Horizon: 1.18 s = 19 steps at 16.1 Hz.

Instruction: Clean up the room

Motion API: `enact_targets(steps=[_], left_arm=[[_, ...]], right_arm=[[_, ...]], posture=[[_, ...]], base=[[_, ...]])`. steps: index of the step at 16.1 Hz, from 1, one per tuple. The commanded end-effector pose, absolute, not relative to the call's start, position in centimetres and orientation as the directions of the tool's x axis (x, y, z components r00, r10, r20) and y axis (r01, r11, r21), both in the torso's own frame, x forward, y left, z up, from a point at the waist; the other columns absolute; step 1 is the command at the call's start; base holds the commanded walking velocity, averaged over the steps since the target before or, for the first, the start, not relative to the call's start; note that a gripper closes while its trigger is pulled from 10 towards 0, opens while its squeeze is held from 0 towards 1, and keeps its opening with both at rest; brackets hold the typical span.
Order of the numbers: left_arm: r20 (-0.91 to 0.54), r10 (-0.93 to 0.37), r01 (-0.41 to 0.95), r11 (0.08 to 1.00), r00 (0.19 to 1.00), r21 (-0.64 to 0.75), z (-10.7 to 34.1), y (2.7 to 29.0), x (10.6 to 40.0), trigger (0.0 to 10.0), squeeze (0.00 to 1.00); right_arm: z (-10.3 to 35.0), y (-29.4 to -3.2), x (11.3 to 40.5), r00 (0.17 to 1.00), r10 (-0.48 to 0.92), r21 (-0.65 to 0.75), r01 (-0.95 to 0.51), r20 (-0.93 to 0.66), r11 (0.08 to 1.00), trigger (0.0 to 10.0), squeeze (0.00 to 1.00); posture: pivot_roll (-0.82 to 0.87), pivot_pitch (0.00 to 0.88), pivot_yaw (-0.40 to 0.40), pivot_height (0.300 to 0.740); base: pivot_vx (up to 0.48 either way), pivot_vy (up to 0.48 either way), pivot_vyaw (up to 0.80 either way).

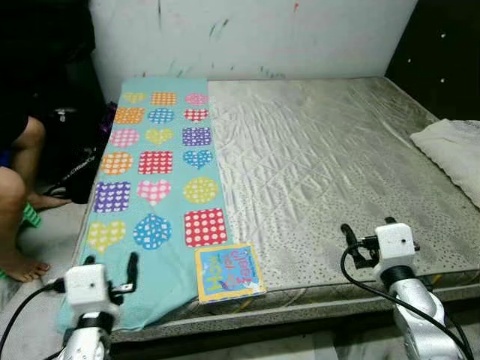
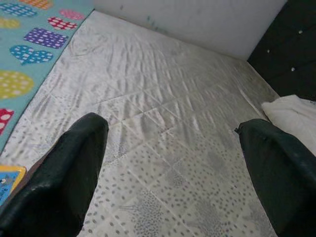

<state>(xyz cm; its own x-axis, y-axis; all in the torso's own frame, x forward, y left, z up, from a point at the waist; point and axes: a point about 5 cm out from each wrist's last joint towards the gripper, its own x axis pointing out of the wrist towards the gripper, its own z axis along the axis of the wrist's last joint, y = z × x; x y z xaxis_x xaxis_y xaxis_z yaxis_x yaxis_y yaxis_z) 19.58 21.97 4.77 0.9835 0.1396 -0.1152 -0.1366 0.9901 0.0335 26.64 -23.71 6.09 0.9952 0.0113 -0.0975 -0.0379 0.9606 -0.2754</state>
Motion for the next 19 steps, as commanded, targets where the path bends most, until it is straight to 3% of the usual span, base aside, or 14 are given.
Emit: enact_targets(steps=[1,13,15,19], left_arm=[[-0.12,0.134,-0.129,0.99,0.984,0.049,4.8,22.0,19.5,10.0,0.0],[-0.115,0.156,-0.15,0.987,0.981,0.059,5.0,22.1,20.2,10.0,0.0],[-0.115,0.151,-0.146,0.988,0.982,0.058,5.0,22.0,20.5,10.0,0.0],[-0.095,0.019,-0.011,0.996,0.995,0.087,5.9,20.9,23.4,10.0,0.0]], right_arm=[[6.2,-23.7,26.5,0.995,0.014,-0.276,-0.042,-0.102,0.96,10.0,0.0],[7.3,-21.9,27.9,0.995,0.066,-0.268,-0.082,-0.069,0.96,10.0,0.0],[7.3,-21.8,28.2,0.997,0.054,-0.258,-0.068,-0.059,0.964,10.0,0.0],[7.8,-21.6,28.5,0.999,-0.037,-0.223,0.036,0.0,0.974,10.0,0.0]], posture=[[-0.13,0.038,-0.019,0.74],[-0.12,0.03,-0.022,0.74],[-0.12,0.017,-0.001,0.74],[-0.18,0.0,0.102,0.74]], base=[[0.0,0.0,0.0],[0.0,0.0,0.0],[0.0,0.0,0.0],[0.0,0.0,0.0]])
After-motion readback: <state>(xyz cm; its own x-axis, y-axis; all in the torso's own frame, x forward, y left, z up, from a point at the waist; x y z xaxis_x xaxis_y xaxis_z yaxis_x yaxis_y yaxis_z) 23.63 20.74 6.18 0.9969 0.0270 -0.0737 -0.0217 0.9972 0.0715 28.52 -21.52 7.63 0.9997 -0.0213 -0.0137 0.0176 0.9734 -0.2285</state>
